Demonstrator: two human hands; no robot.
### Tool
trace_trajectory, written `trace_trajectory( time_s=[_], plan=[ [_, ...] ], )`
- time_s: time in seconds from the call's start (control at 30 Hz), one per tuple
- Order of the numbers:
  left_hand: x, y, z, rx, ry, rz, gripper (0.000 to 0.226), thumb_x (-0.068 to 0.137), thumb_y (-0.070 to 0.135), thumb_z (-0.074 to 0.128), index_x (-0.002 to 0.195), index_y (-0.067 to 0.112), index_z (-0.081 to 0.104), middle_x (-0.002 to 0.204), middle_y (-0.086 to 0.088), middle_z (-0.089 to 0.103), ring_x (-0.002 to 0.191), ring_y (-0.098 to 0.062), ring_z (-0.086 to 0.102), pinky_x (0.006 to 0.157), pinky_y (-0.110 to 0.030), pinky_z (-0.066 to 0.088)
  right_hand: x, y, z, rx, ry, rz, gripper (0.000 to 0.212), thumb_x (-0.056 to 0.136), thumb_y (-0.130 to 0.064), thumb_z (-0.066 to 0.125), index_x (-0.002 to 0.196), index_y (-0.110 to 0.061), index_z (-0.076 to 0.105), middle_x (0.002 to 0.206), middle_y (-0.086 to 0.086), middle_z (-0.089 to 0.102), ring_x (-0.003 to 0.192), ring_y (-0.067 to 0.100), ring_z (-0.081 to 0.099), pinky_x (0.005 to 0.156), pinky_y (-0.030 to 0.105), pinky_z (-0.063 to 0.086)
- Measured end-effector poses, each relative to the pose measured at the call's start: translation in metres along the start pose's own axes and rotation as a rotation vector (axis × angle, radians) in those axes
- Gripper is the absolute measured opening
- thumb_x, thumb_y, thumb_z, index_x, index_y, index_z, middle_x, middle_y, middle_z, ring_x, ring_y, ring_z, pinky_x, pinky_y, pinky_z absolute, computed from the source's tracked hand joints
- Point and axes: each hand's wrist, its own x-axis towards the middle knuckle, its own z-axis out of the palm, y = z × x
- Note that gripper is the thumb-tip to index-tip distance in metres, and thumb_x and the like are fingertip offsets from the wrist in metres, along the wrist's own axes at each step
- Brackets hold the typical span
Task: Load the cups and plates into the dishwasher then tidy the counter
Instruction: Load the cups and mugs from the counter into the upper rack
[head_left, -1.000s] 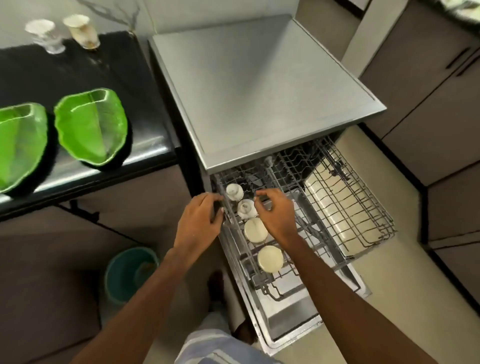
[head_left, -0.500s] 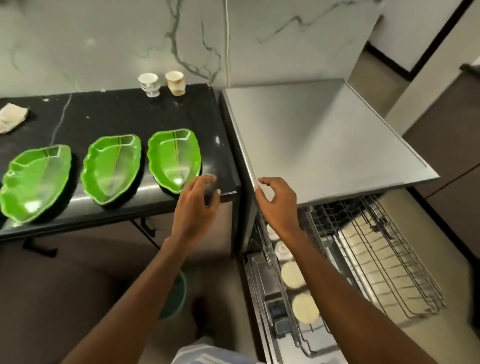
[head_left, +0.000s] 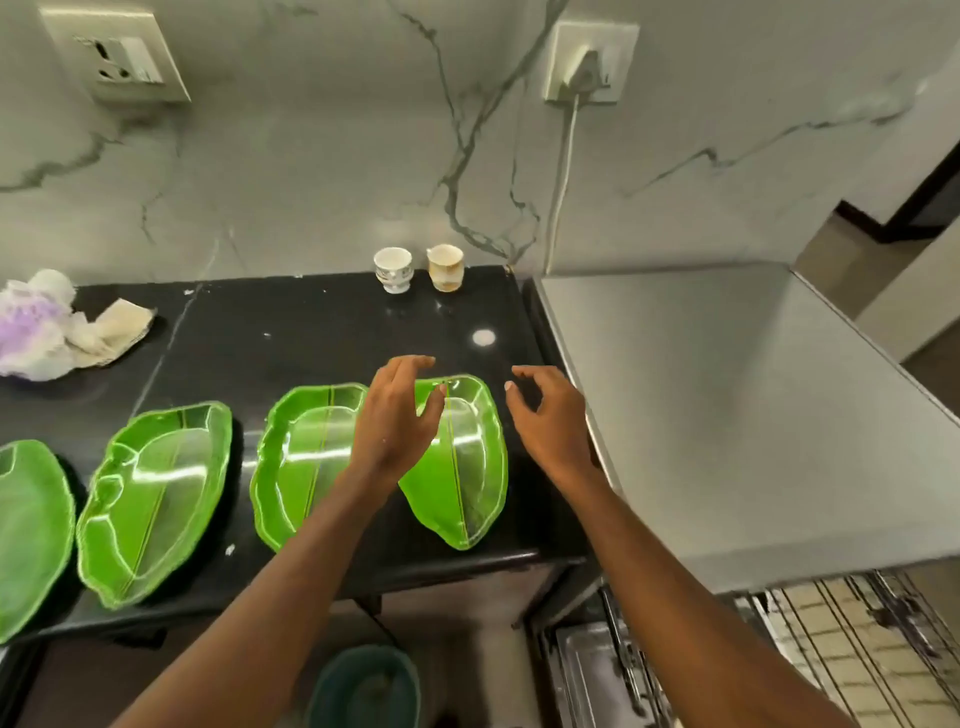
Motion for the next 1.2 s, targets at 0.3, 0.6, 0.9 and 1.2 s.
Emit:
trace_trajectory(
  time_s=[0.3, 0.6, 0.9, 1.2],
  plan=[
    [0.082, -0.051, 0.027, -0.105, 0.003, -0.328, 0.046, 0.087, 0.028, 0.067, 0.127, 0.008, 0.055, 0.125, -0.007, 0.059, 0.118, -0.020, 0.054, 0.100, -0.032, 0.041, 0.078, 0.016, 0.074, -0.004, -0.185, -0.010, 0.033, 0.086, -0.020, 0.068, 0.116, -0.008, 0.064, 0.112, 0.005, 0.064, 0.106, 0.016, 0.061, 0.094, 0.031, 0.048],
    [0.171, -0.110, 0.068, -0.157, 0.027, -0.568, 0.072, 0.080, 0.033, 0.074, 0.139, 0.009, 0.040, 0.139, -0.007, 0.049, 0.127, -0.020, 0.046, 0.095, -0.021, 0.032, 0.179, 0.048, 0.152, 0.044, -0.257, 0.142, 0.064, 0.084, -0.027, 0.071, 0.139, -0.011, 0.043, 0.138, 0.005, 0.046, 0.126, 0.015, 0.046, 0.102, 0.018, 0.034],
    [0.236, -0.156, 0.102, -0.315, 0.069, -0.658, 0.078, 0.069, 0.026, 0.084, 0.133, 0.012, 0.042, 0.126, 0.000, 0.054, 0.113, -0.013, 0.052, 0.094, -0.025, 0.041, 0.250, 0.077, 0.219, 0.150, -0.174, 0.262, 0.070, 0.066, -0.032, 0.085, 0.124, -0.012, 0.052, 0.121, 0.003, 0.059, 0.113, 0.018, 0.055, 0.094, 0.031, 0.046],
    [0.244, -0.148, 0.099, -0.377, 0.063, -0.643, 0.059, 0.070, 0.037, 0.083, 0.117, 0.022, 0.052, 0.112, 0.009, 0.059, 0.102, -0.008, 0.057, 0.077, -0.013, 0.041, 0.251, 0.075, 0.207, 0.160, -0.154, 0.228, 0.054, 0.062, -0.038, 0.088, 0.105, -0.018, 0.061, 0.103, -0.005, 0.068, 0.093, 0.007, 0.061, 0.077, 0.021, 0.048]
  ],
)
